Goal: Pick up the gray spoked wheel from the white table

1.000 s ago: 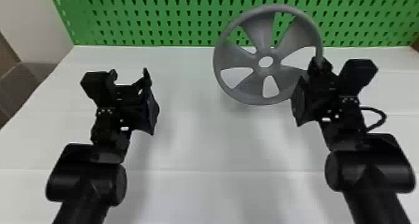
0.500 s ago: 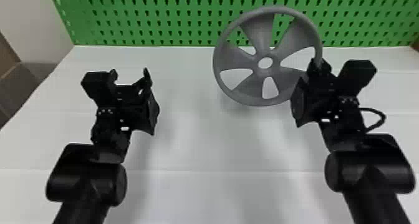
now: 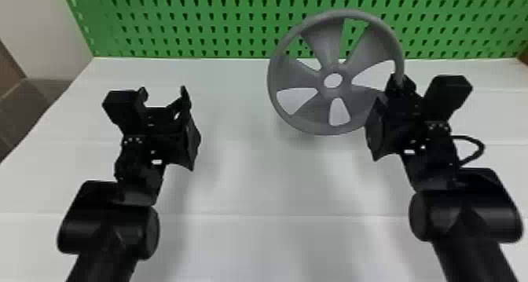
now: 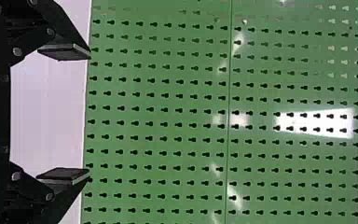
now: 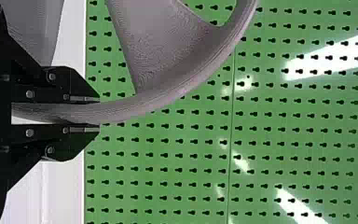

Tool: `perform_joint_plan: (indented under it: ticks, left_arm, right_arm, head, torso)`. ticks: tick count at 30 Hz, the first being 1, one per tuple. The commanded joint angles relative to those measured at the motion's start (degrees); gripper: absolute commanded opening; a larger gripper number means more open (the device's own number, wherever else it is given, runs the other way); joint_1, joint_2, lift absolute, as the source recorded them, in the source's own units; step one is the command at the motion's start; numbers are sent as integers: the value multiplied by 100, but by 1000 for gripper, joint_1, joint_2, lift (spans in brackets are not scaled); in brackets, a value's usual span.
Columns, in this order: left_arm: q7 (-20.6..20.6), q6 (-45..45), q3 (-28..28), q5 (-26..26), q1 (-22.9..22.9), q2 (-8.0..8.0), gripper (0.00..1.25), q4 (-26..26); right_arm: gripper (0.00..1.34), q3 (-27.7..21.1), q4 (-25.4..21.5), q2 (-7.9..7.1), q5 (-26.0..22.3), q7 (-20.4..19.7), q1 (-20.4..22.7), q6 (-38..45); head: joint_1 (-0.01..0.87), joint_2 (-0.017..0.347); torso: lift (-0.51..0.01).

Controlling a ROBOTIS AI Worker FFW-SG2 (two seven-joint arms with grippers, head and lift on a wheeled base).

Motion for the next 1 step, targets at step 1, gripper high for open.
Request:
perform_joint_plan:
  ticks: [1]
  left_arm:
    - [0, 16, 5, 0, 0, 0, 881, 3]
  right_arm:
    - [95, 18, -1, 0, -5, 0, -5, 9]
  head:
    - [782, 57]
  torso:
    - [-97]
